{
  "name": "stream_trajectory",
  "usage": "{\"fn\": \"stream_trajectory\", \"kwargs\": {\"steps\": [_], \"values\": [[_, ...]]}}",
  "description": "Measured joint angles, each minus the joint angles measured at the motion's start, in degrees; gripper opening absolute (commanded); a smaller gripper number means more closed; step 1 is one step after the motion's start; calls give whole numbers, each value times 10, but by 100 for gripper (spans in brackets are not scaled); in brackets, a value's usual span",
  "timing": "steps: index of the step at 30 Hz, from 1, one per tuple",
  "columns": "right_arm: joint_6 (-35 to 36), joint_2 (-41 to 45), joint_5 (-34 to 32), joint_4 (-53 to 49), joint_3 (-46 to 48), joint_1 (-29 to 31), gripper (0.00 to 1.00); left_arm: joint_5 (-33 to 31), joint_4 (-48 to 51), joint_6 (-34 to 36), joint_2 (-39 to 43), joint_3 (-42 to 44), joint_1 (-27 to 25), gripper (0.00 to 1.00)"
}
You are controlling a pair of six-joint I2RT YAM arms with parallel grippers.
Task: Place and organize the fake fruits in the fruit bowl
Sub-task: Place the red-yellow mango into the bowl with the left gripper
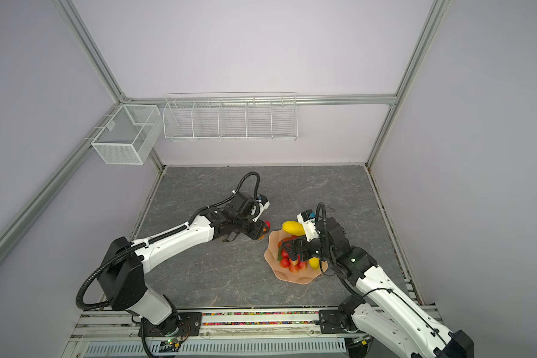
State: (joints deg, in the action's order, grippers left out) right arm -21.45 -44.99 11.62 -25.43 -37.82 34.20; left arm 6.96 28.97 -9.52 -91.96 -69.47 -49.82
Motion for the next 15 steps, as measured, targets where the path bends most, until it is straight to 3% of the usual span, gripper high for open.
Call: {"fn": "stream_trajectory", "kwargs": {"steps": [6,15], "values": [[-18,70,0,-35,22,0,89,-17,-6,-64,-7,14,-43,37],[-19,72,-2,-64,22,0,89,-25,-21,-110,-57,14,-86,41]]}}
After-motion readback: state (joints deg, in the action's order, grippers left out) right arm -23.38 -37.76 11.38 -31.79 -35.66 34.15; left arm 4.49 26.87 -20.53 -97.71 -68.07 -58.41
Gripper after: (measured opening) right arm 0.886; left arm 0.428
